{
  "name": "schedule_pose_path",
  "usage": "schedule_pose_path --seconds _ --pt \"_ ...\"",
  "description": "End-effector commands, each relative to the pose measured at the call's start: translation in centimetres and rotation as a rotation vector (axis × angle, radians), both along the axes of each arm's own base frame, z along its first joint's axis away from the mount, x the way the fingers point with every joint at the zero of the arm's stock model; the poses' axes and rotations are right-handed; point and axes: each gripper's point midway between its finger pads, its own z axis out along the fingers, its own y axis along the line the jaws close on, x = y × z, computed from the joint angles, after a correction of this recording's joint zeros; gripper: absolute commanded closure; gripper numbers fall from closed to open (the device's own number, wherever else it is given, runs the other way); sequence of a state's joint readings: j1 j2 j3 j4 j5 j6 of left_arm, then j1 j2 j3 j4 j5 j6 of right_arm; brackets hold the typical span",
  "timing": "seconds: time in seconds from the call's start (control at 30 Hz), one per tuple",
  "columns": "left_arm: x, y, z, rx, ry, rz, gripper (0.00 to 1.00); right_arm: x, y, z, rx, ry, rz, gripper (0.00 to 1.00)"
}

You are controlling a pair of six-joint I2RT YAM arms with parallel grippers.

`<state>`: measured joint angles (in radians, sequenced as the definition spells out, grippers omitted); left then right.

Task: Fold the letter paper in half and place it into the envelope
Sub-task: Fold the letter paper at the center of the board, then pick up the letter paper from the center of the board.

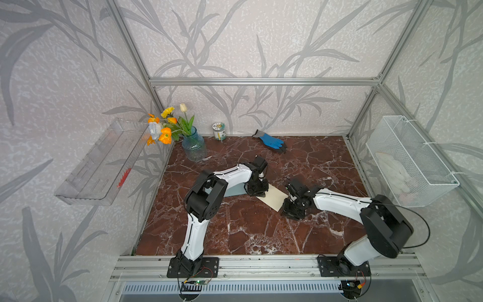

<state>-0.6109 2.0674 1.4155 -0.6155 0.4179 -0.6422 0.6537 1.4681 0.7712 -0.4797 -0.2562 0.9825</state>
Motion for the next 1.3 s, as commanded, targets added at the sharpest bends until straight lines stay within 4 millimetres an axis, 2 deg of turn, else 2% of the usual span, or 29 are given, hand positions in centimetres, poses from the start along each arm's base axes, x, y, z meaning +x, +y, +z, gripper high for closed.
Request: schedule_pose_path --seconds 0.0,0.07,0.13,0.23,0.37,0.47,0.53,0.6,0.67,0.73,0.8,0.87,0.93,1.03,1.27 --pt "-4.7 3.6 -4.2 0.137 0.213 0.085 1.00 -1.2 -2.7 1.2 -0.038 -0.038 -0.091 0.01" --pt "-5.1 3.3 -3.4 0.099 0.248 0.148 1.00 -1.7 -3.1 1.2 -0.015 -0.049 -0.124 0.01" --pt "-5.1 2.6 -1.5 0.054 0.242 0.180 1.00 -2.2 -3.5 0.9 -0.008 -0.044 -0.143 0.01" --pt "-4.0 2.2 1.4 0.037 0.201 0.179 1.00 -2.5 -3.7 0.3 -0.009 -0.037 -0.154 0.01" --pt "-2.6 -0.1 3.1 -0.022 0.183 0.111 1.00 -2.2 -3.4 -0.3 0.006 -0.042 -0.164 0.00" --pt "-0.5 -2.5 4.1 -0.119 0.141 0.082 1.00 -1.8 -2.7 -0.4 0.019 -0.039 -0.145 0.08" --pt "1.4 -4.4 4.8 -0.202 0.074 0.030 0.99 -1.6 -2.5 -0.4 0.023 -0.041 -0.143 0.17" --pt "2.5 -5.4 4.3 -0.229 0.050 -0.044 0.98 -1.5 -2.3 -0.4 0.035 -0.047 -0.143 0.28" --pt "2.9 -5.4 2.9 -0.192 0.051 -0.135 0.98 -1.7 -2.3 -0.4 0.039 -0.043 -0.140 0.31" --pt "2.5 -4.8 1.1 -0.143 0.082 -0.200 0.99 -2.0 -2.4 -0.2 0.036 -0.035 -0.130 0.26" --pt "1.7 -4.2 0.0 -0.118 0.125 -0.236 1.00 -2.2 -2.4 0.0 0.036 -0.032 -0.132 0.15" --pt "1.1 -3.8 -0.3 -0.108 0.134 -0.256 1.00 -2.2 -2.2 0.3 0.044 -0.044 -0.144 0.09" --pt "0.7 -3.3 -0.3 -0.099 0.135 -0.268 1.00 -2.2 -1.1 0.2 0.085 -0.056 -0.177 0.02" --pt "0.2 -2.8 -0.4 -0.081 0.138 -0.270 1.00 -2.2 0.7 -0.7 0.157 -0.073 -0.254 0.01" --pt "-0.5 -0.8 -1.0 -0.015 0.127 -0.240 1.00 -3.1 3.1 -1.6 0.131 -0.172 -0.388 0.01"
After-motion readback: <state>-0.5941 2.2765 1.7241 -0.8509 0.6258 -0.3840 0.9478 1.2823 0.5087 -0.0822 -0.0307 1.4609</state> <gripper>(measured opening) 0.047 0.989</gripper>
